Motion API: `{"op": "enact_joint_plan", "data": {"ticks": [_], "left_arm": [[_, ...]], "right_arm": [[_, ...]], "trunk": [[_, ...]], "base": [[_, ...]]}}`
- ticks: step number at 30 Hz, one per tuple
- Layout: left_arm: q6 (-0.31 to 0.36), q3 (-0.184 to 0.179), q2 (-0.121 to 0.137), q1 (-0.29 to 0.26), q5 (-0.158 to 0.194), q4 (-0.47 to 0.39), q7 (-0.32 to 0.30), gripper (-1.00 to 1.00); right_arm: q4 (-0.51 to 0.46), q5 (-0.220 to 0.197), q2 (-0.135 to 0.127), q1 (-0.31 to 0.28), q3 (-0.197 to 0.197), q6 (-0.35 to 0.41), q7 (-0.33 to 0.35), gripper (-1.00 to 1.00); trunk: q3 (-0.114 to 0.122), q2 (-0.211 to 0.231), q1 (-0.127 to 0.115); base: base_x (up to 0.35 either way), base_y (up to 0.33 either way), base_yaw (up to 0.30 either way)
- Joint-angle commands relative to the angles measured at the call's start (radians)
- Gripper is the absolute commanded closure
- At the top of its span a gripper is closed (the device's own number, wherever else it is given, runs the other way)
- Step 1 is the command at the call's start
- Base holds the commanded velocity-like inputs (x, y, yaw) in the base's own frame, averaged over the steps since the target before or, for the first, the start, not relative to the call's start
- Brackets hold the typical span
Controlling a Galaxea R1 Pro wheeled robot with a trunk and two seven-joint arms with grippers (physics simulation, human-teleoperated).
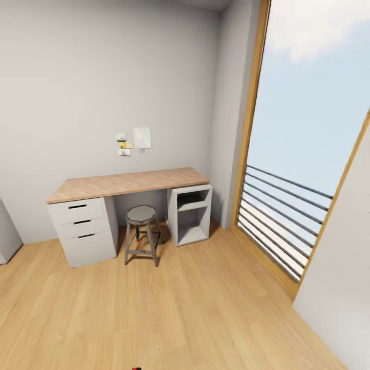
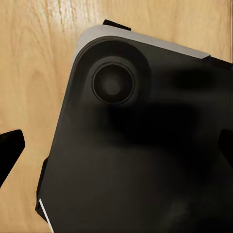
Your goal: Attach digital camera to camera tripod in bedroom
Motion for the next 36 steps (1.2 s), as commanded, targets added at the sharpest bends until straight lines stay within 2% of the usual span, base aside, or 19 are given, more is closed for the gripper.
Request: {"op": "enact_joint_plan", "data": {"ticks": [1, 12, 26, 36], "left_arm": [[-0.002, 0.003, 0.000, 0.000, 0.003, -0.001, 0.001, -1.00], [-0.002, 0.003, 0.001, 0.000, 0.003, -0.001, 0.001, -1.00], [-0.002, 0.003, 0.001, 0.000, 0.003, -0.001, 0.001, -1.00], [-0.002, 0.003, 0.001, 0.000, 0.003, -0.001, 0.001, -1.00]], "right_arm": [[-0.001, 0.000, 0.000, 0.000, 0.000, -0.002, 0.000, -1.00], [-0.001, 0.002, 0.002, 0.000, -0.002, 0.005, 0.002, -1.00], [-0.001, 0.002, 0.002, 0.000, 0.000, 0.004, 0.000, -1.00], [-0.001, 0.002, 0.000, 0.000, 0.002, 0.001, 0.000, -1.00]], "trunk": [[-0.001, 0.000, 0.000], [-0.001, 0.000, 0.000], [-0.001, 0.000, 0.000], [-0.001, 0.000, 0.000]], "base": [[0.000, -0.258, 0.000], [0.000, -0.089, 0.011], [0.000, -0.004, 0.213], [0.000, 0.000, 0.039]]}}
